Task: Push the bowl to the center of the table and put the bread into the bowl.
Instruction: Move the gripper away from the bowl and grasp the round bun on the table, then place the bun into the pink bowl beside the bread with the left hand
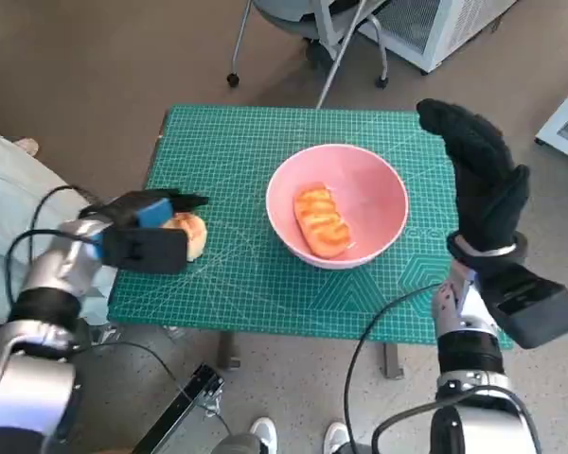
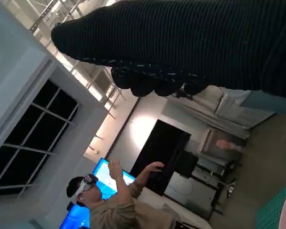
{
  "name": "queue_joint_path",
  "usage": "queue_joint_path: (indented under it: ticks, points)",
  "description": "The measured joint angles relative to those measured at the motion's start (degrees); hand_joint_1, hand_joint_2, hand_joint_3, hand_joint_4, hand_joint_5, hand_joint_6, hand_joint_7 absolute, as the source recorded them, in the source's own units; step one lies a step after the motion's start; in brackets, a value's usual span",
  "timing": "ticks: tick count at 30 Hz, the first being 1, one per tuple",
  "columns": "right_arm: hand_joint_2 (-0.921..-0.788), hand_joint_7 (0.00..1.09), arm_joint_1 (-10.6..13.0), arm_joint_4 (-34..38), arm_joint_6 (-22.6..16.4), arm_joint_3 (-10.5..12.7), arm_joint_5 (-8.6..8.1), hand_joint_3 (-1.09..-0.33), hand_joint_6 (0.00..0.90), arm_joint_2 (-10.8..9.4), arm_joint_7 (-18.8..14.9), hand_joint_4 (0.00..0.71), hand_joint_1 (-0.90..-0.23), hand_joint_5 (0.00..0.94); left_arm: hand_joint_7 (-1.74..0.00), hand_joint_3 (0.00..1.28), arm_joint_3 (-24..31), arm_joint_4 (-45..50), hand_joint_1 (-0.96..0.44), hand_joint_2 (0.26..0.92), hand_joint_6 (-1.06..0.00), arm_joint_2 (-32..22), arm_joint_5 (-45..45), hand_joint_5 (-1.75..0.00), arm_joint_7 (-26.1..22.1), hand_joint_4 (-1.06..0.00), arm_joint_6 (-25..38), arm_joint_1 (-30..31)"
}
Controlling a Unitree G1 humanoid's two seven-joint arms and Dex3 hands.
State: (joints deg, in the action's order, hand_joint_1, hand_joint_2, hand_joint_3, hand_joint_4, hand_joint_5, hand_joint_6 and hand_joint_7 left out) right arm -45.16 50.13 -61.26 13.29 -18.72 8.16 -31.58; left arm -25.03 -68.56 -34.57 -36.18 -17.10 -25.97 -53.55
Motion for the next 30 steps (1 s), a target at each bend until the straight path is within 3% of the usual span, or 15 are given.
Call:
queue_joint_path:
  ticks: [1,2,3,4,7,14,22,30]
  points:
    - [-0.921,0.82,0.1,0.0,-0.2,0.0,0.08,-0.715,-0.001,0.1,0.1,0.310,-0.607,0.001,-0.09,0.03,-0.5,-0.3,-0.09,0.891,-0.61,0.2,-0.4,-0.07,0.5,-0.51,0.2,-0.2]
    - [-0.921,0.82,0.1,0.0,-0.3,0.0,0.14,-0.716,-0.001,0.1,0.2,0.310,-0.607,0.001,-0.10,0.03,-0.9,-0.5,-0.09,0.897,-0.65,0.4,-0.7,-0.09,1.0,-0.55,0.4,-0.4]
    - [-0.921,0.82,0.2,0.0,-0.4,0.0,0.28,-0.716,-0.001,0.2,0.3,0.310,-0.606,0.001,-0.49,0.07,-1.3,-0.7,-0.05,0.906,-0.61,0.6,-1.2,-0.53,1.5,-0.56,0.5,-0.6]
    - [-0.921,0.82,0.3,0.0,-0.5,0.0,0.47,-0.717,-0.001,0.2,0.5,0.310,-0.606,0.001,-0.76,0.11,-1.6,-0.7,-0.04,0.911,-0.58,0.7,-1.5,-0.83,1.9,-0.55,0.5,-0.7]
    - [-0.921,0.82,0.4,0.0,-0.8,0.0,0.84,-0.720,-0.001,0.3,0.8,0.310,-0.604,0.001,-0.98,0.11,-2.2,-0.8,-0.01,0.918,-0.61,0.7,-1.9,-1.16,2.9,-0.60,0.1,-0.8]
    - [-0.921,0.82,0.7,-0.2,-1.1,0.0,1.11,-0.731,-0.001,0.5,1.8,0.311,-0.600,0.001,-1.13,0.09,-1.2,-0.5,0.00,0.920,-0.64,-0.5,-1.1,-1.23,3.9,-0.63,-2.9,-0.8]
    - [-0.921,0.81,0.7,-0.2,-1.1,-0.1,1.18,-0.732,-0.001,0.6,2.7,0.311,-0.601,0.001,-1.05,0.08,4.3,3.1,0.00,0.919,-0.69,-3.2,4.4,-1.31,2.5,-0.60,-7.4,-1.8]
    - [-0.921,0.81,0.7,-0.2,-1.1,-0.5,1.21,-0.730,-0.001,0.6,2.9,0.312,-0.605,0.001,-1.08,0.07,10.7,11.5,0.00,0.906,-0.71,-4.6,10.9,-1.21,1.6,-0.66,-11.2,-5.8]
